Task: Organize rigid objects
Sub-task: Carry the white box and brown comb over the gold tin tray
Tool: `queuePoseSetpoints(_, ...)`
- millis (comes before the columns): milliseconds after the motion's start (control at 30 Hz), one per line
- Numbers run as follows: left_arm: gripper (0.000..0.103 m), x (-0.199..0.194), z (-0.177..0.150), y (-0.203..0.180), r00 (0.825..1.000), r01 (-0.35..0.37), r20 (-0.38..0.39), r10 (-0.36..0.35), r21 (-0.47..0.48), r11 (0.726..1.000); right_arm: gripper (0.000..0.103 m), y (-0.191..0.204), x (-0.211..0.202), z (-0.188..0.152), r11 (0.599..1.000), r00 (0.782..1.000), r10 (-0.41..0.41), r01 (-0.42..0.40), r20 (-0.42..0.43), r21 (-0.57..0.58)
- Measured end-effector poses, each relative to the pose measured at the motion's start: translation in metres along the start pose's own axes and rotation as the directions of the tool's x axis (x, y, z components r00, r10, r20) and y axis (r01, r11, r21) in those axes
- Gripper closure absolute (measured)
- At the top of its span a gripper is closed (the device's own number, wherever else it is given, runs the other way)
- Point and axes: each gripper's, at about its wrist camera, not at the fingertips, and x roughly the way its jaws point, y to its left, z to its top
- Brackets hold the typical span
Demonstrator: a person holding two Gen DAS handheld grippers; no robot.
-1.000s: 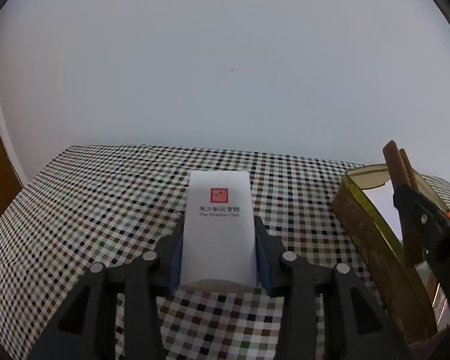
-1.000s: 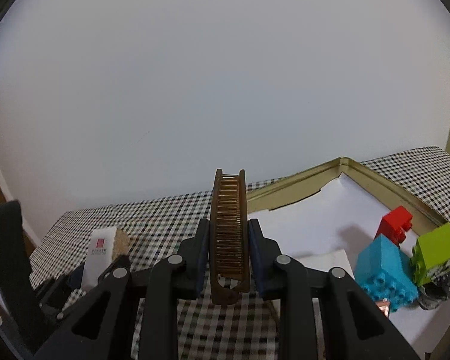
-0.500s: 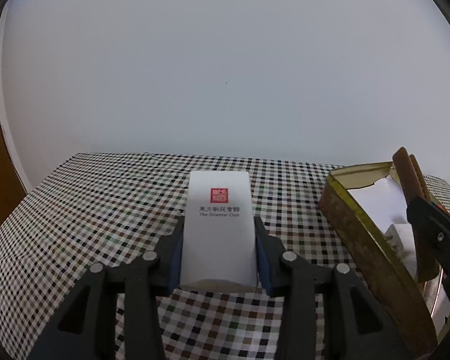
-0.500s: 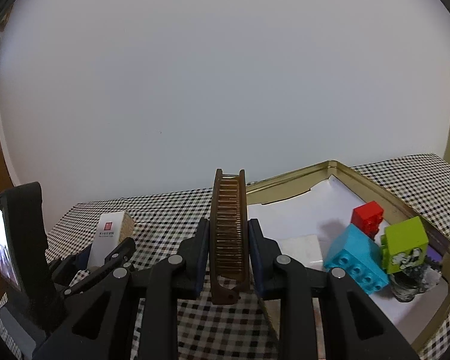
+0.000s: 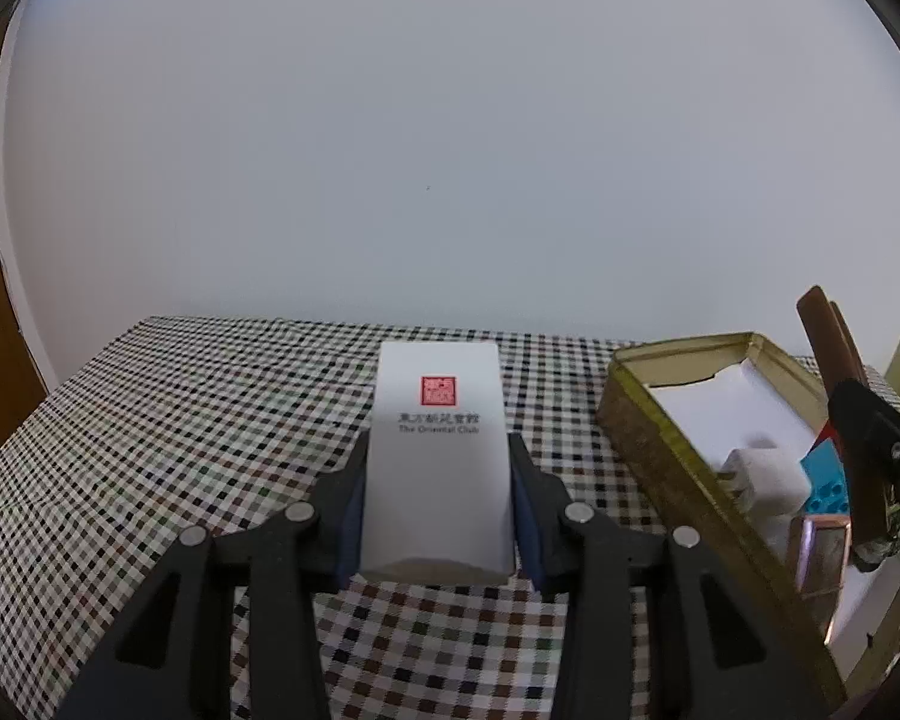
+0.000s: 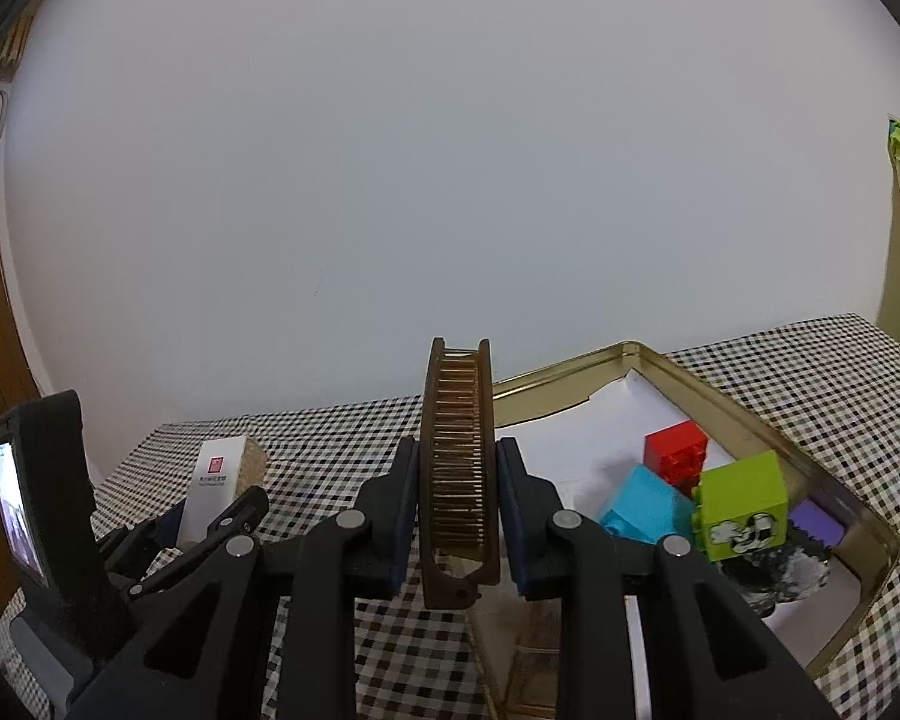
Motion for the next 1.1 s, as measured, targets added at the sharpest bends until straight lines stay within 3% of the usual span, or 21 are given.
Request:
queuePoseSetpoints(300, 0.063, -0.019, 0.007, -0.021, 0.997, 0.063, 0.038, -0.063, 0.005, 0.998, 0.075, -0.017, -0.017, 0.005, 1.000, 0.999, 0.014, -0.013, 0.047, -0.008)
queuePoseSetpoints(800, 0.063, -0.031, 0.021, -0.080, 0.987, 0.137, 0.074, -0.142, 0.064, 0.988, 0.075, -0.078, -0.016, 0.022, 0.998, 0.993, -0.068, 0.066, 0.099, 0.025)
queuePoseSetpoints(1100, 0.063, -0.026, 0.025, -0.110, 0.981, 0.182, 0.056, -0.187, 0.078, 0.980, 0.075, -0.098, -0.017, 0.028, 0.994, 0.990, -0.101, 0.096, 0.098, 0.047)
